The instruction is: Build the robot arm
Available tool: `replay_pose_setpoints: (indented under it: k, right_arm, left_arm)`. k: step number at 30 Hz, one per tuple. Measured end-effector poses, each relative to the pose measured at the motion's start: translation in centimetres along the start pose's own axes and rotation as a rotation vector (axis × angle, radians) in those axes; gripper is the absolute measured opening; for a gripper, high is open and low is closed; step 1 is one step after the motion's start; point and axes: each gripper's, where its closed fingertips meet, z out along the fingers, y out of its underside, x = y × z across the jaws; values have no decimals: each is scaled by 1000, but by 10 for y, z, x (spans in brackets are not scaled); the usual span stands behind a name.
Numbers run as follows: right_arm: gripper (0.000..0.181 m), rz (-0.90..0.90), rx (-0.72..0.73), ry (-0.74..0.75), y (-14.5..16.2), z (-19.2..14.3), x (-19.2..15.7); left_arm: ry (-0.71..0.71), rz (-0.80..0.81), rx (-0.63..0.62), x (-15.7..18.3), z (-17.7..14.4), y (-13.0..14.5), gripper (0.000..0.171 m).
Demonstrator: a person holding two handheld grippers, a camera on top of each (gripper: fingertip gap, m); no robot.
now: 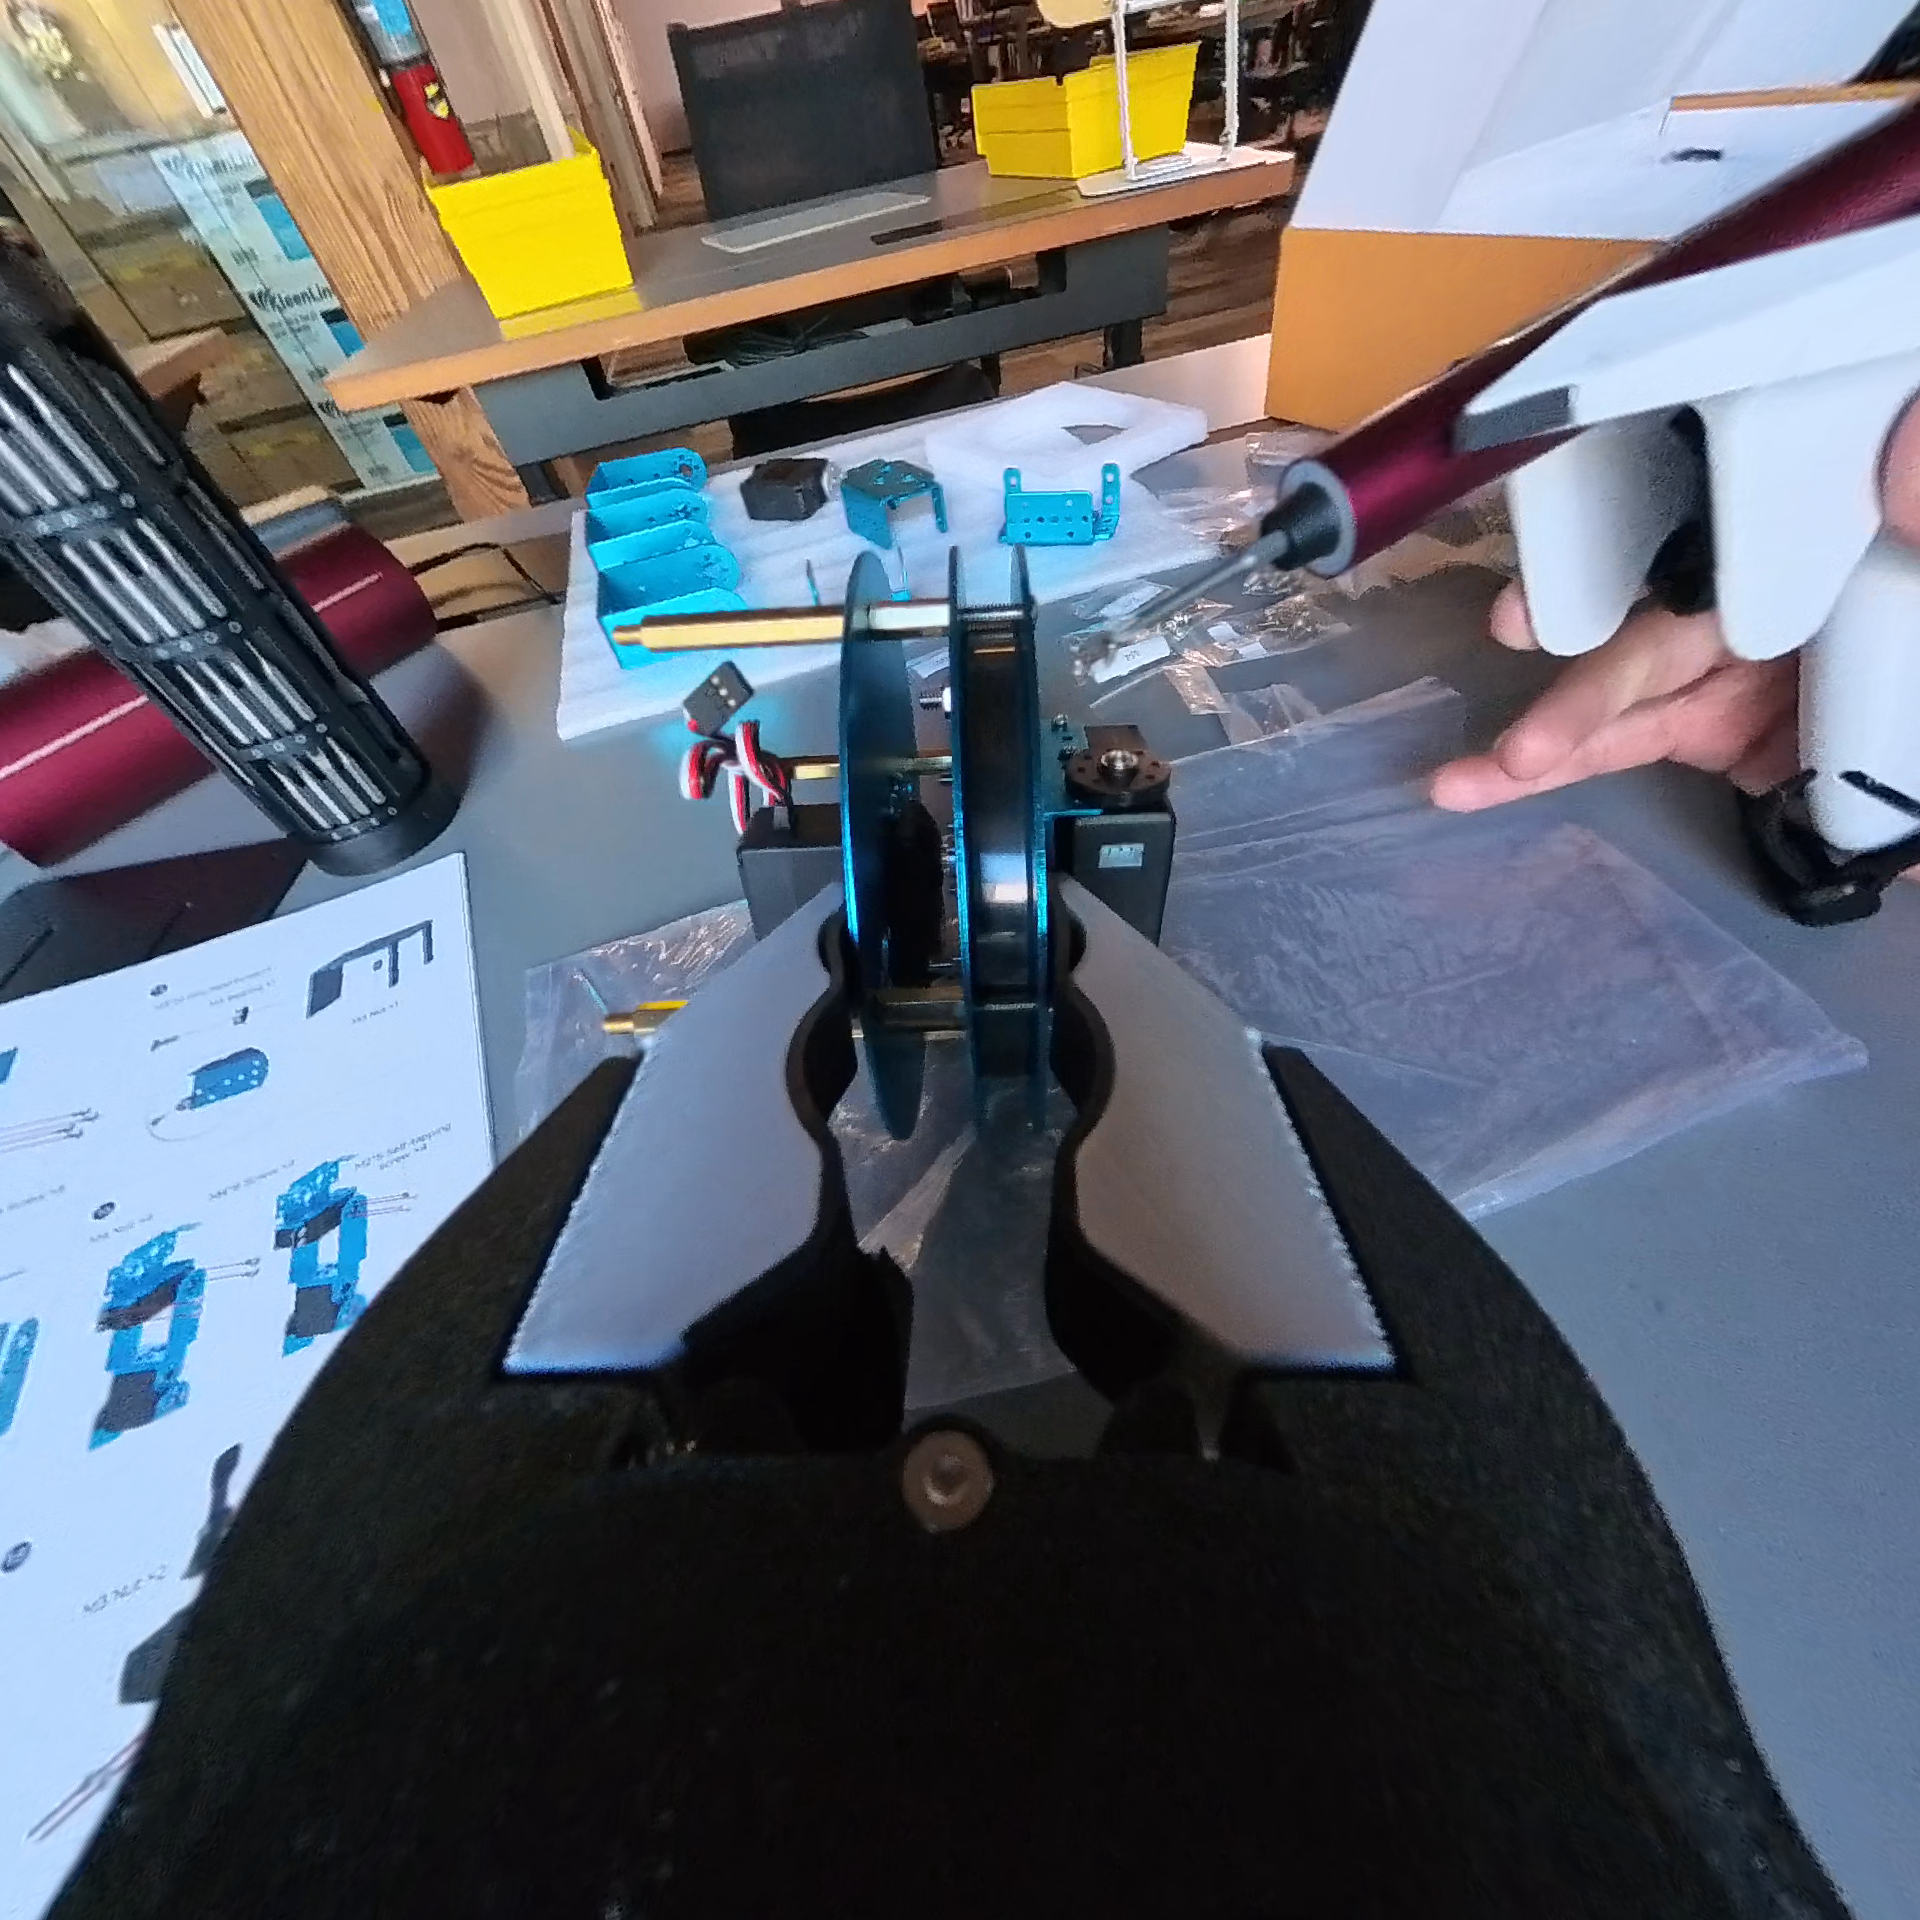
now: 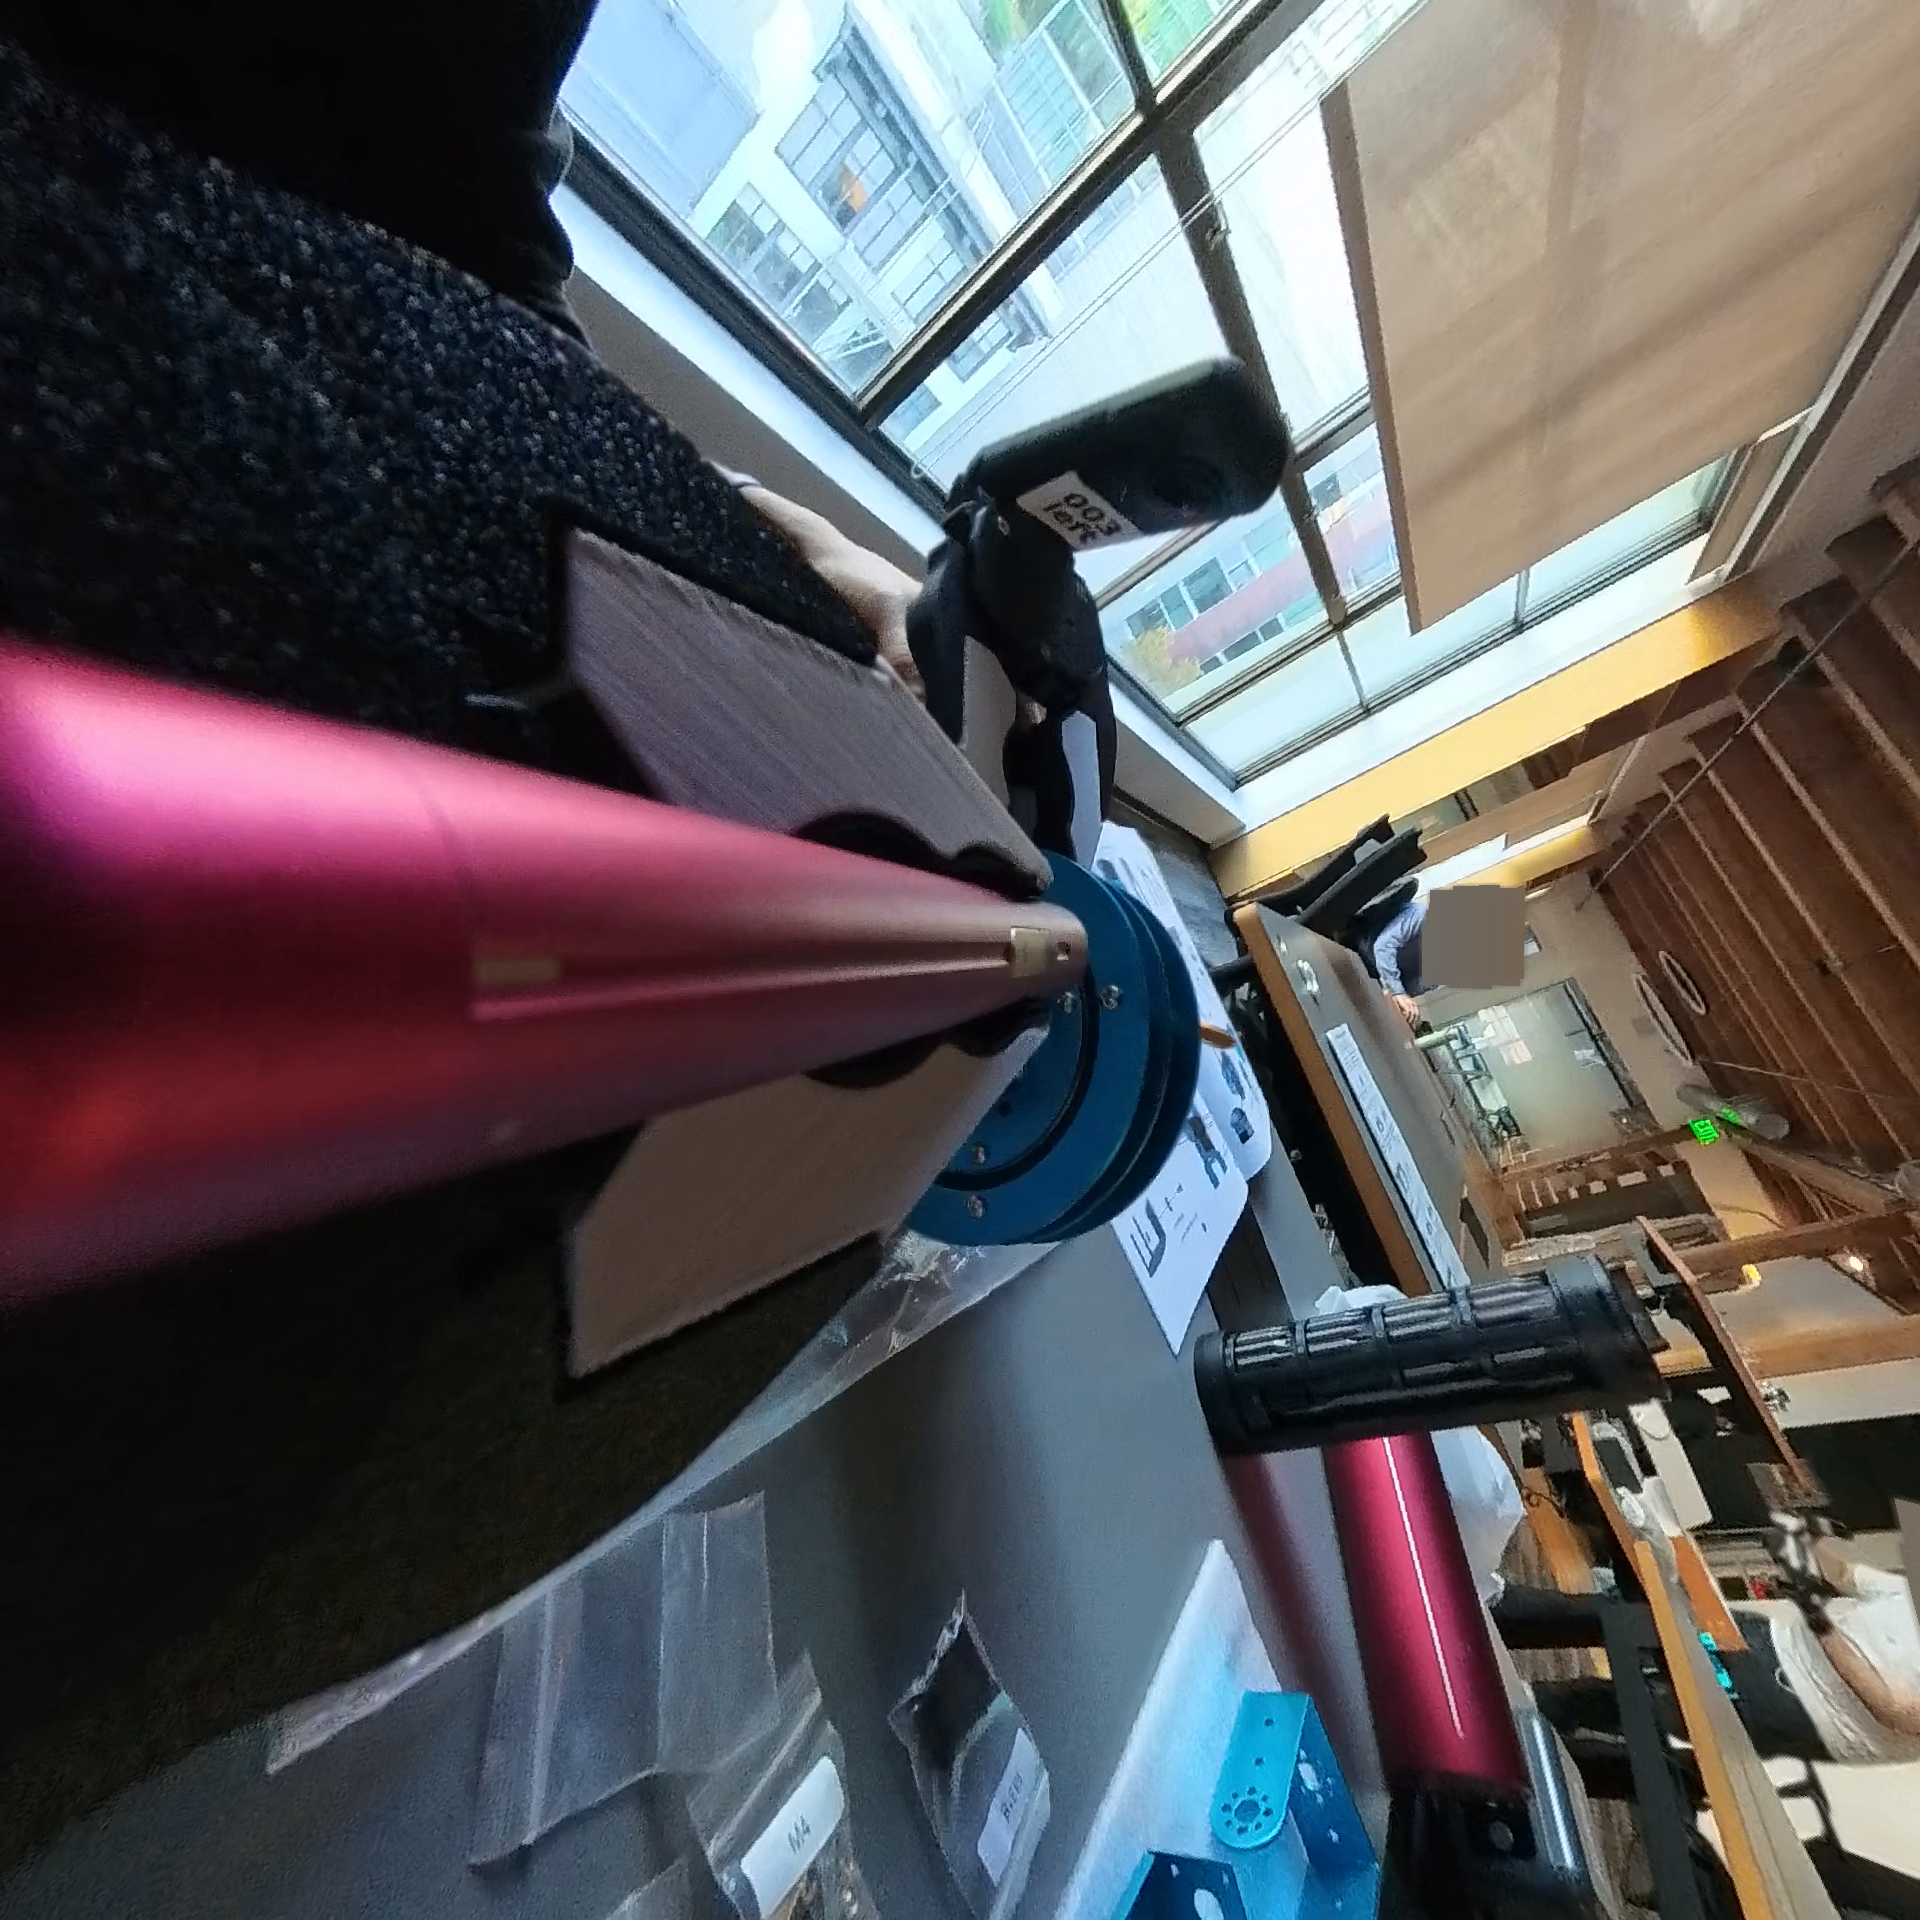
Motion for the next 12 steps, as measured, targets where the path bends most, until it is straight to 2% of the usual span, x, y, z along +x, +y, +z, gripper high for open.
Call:
replay_pose_setpoints:
  k: [4, 12]
  right_arm:
    - [19, 36, -7, -24, 4, 4, -3]
    - [22, -14, -49, -1, 14, 15, -10]
  left_arm:
    - [1, -25, -5, -2, 0, 1, 33]
    - [-14, -28, -9, -2, 0, 1, 33]
